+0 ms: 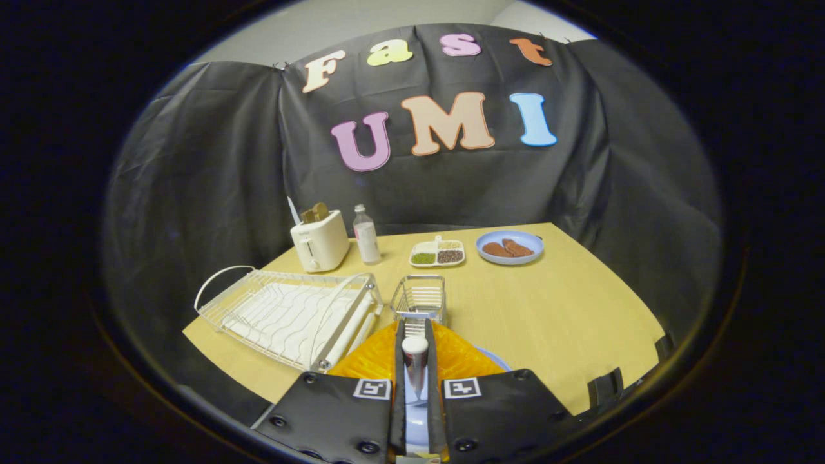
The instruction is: Take the plate from the dish rack, then take the spoon from the basket and place it into the plate.
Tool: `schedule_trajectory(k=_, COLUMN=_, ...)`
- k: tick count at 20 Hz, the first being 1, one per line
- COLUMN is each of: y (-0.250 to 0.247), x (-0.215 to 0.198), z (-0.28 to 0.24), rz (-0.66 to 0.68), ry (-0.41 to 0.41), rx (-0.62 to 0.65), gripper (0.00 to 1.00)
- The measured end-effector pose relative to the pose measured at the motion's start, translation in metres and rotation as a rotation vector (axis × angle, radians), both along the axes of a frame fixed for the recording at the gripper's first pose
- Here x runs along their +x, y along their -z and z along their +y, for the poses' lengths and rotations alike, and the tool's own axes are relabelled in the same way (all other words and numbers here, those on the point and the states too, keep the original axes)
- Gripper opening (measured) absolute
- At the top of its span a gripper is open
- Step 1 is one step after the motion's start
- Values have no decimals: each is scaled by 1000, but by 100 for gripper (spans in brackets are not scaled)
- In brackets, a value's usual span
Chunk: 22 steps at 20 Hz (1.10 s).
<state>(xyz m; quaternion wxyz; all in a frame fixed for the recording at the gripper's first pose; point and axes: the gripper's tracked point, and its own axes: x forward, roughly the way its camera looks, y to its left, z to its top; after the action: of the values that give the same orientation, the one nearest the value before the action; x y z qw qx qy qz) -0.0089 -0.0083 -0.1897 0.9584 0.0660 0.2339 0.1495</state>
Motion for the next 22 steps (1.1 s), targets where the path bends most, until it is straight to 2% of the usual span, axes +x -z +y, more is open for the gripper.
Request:
schedule_trajectory(k=10, y=6, x=-34, z=-26, rz=12, ry=30, rx=-3, gripper=16)
schedule_trajectory(k=22, y=25, x=-41, z=-38, rz=57, ry=78, rx=71, gripper=16)
